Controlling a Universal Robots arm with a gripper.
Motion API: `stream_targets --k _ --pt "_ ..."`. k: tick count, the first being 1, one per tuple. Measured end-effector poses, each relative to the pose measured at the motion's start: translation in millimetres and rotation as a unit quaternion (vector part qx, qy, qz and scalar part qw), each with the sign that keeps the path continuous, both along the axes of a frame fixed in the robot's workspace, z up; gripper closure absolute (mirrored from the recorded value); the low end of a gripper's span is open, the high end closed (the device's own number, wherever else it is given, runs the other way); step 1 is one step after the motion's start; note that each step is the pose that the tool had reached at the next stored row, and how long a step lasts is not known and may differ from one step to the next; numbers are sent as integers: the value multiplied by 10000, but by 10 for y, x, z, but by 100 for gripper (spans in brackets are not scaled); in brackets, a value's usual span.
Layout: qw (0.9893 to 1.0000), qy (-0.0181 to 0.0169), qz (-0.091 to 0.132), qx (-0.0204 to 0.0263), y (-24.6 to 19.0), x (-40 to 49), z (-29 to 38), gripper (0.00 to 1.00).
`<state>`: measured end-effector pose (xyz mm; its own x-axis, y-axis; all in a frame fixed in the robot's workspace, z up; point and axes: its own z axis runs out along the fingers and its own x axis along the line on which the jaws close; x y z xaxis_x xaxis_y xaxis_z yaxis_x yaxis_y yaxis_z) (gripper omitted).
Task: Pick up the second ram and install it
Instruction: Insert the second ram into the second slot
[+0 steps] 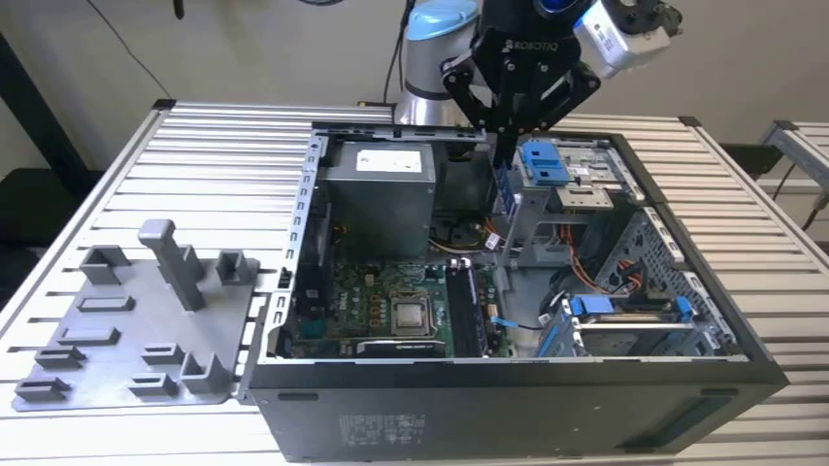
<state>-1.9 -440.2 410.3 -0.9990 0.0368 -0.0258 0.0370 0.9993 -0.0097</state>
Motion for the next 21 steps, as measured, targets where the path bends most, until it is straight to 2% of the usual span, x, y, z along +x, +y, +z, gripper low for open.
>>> stream_targets --k 2,11,21 --pt "10000 0 -81 0 0 0 -1 86" --pt "10000 1 -91 -4 0 0 -12 86" --pt "10000 0 -90 -13 0 0 -79 86"
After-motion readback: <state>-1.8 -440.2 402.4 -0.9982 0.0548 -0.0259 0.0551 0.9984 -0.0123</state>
